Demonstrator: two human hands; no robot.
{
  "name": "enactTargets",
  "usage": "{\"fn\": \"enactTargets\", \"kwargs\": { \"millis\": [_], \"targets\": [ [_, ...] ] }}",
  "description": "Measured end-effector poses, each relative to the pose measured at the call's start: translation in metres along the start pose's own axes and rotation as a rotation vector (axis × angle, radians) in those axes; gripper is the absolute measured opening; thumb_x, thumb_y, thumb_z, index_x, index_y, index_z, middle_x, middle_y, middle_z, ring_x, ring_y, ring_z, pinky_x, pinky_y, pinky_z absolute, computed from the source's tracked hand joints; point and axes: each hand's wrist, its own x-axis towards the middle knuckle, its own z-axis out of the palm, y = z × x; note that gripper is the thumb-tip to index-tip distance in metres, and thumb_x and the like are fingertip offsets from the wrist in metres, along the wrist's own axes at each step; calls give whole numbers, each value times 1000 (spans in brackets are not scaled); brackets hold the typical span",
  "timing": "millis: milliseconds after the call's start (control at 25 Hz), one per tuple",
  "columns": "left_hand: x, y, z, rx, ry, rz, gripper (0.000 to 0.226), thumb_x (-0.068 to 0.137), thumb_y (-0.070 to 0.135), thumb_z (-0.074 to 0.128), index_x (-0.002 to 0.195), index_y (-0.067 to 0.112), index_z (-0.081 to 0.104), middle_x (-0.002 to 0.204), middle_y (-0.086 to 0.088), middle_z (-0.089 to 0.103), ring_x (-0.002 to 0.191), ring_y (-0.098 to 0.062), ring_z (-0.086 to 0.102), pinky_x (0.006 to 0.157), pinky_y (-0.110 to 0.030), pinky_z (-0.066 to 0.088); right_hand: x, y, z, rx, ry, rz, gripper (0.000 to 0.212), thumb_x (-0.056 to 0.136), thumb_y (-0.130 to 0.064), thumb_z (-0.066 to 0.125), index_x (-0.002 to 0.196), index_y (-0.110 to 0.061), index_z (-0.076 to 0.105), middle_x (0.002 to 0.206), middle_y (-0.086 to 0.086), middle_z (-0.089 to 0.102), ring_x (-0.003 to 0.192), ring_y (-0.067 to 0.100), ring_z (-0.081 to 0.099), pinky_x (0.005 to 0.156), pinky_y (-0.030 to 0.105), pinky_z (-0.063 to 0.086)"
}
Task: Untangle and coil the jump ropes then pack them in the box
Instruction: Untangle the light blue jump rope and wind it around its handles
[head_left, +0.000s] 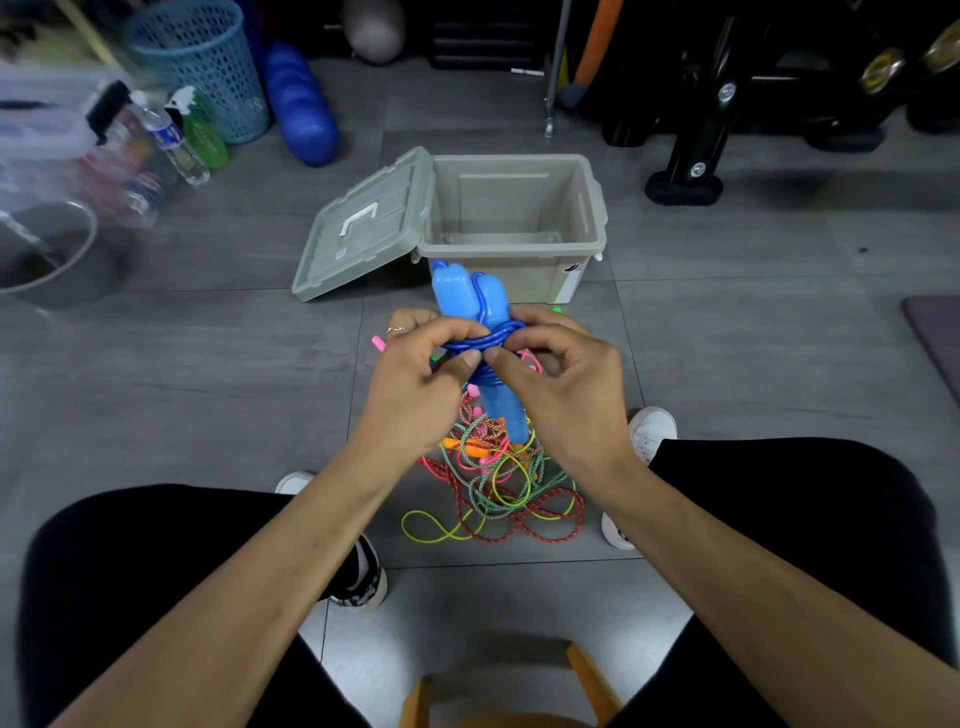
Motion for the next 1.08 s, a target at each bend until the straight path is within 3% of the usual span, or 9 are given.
{"fn": "enactTargets", "kwargs": {
  "millis": [200, 360, 440, 520, 600, 720, 840, 960, 1080],
  "targets": [
    [-3, 5, 5, 17, 24, 41, 28, 85, -1, 64, 95, 25, 68, 103, -3, 50, 91, 7, 51, 83, -6, 39, 12, -4, -5, 85, -31, 110, 8, 74, 4, 67, 71, -3, 68, 111, 1, 66, 96, 15, 67, 85, 34, 55],
    [0, 4, 0, -189, 114, -3, 34, 80, 1, 66, 92, 33, 68, 100, -6, 59, 86, -6, 62, 82, -25, 49, 19, -7, -9, 31, -128, 109, 12, 76, 5, 58, 67, -1, 63, 111, 1, 64, 85, 8, 65, 76, 28, 55],
    [2, 3, 1, -303, 173, -99, 31, 81, -6, 65, 93, 23, 63, 93, -3, 59, 77, -4, 60, 75, -26, 50, 21, -6, -12, 13, -184, 98, 12, 78, 7, 56, 69, 3, 62, 112, 0, 62, 85, 5, 64, 71, 24, 53],
    [3, 4, 3, -540, 181, -297, 30, 84, -10, 60, 100, 14, 54, 91, -2, 61, 78, -10, 62, 80, -33, 54, 23, -5, -16, 19, -243, 86, 12, 79, 7, 54, 70, 2, 60, 112, -2, 61, 81, 5, 64, 62, 21, 51],
    [3, 3, 3, -699, 8, -429, 30, 87, -9, 56, 113, 5, 53, 88, -4, 68, 80, -15, 67, 80, -36, 56, 24, -3, -19, -11, -267, 42, 9, 77, 2, 55, 70, -3, 59, 111, -3, 62, 84, 5, 65, 65, 19, 51],
    [2, 4, -1, -598, -243, -470, 23, 91, 9, 57, 115, 11, 58, 97, -5, 72, 85, -20, 70, 74, -36, 57, 26, -1, -21, -42, -257, -17, 10, 79, 5, 56, 74, -3, 60, 111, -1, 62, 95, 4, 63, 81, 17, 49],
    [2, 4, -2, -543, -180, -445, 23, 91, 18, 62, 113, 13, 63, 102, -12, 70, 85, -26, 71, 66, -33, 58, 24, 0, -22, -261, -252, -151, 7, 79, -4, 63, 78, -10, 60, 105, 0, 54, 96, 7, 58, 86, 17, 47],
    [-1, 2, -1, -542, -116, -405, 22, 90, 14, 63, 111, 7, 65, 97, -13, 70, 79, -22, 69, 58, -25, 54, 19, -1, -20, -488, -232, -217, 18, 80, -27, 72, 81, -14, 60, 90, -2, 49, 76, 1, 49, 70, 7, 39],
    [-4, -2, 5, -495, -74, -410, 18, 91, 17, 62, 105, 7, 67, 91, -11, 70, 79, -20, 65, 57, -25, 52, 20, -5, -15, -480, -290, -75, 26, 83, -34, 69, 77, -12, 56, 66, -7, 50, 55, 3, 43, 55, 14, 37]
  ]
}}
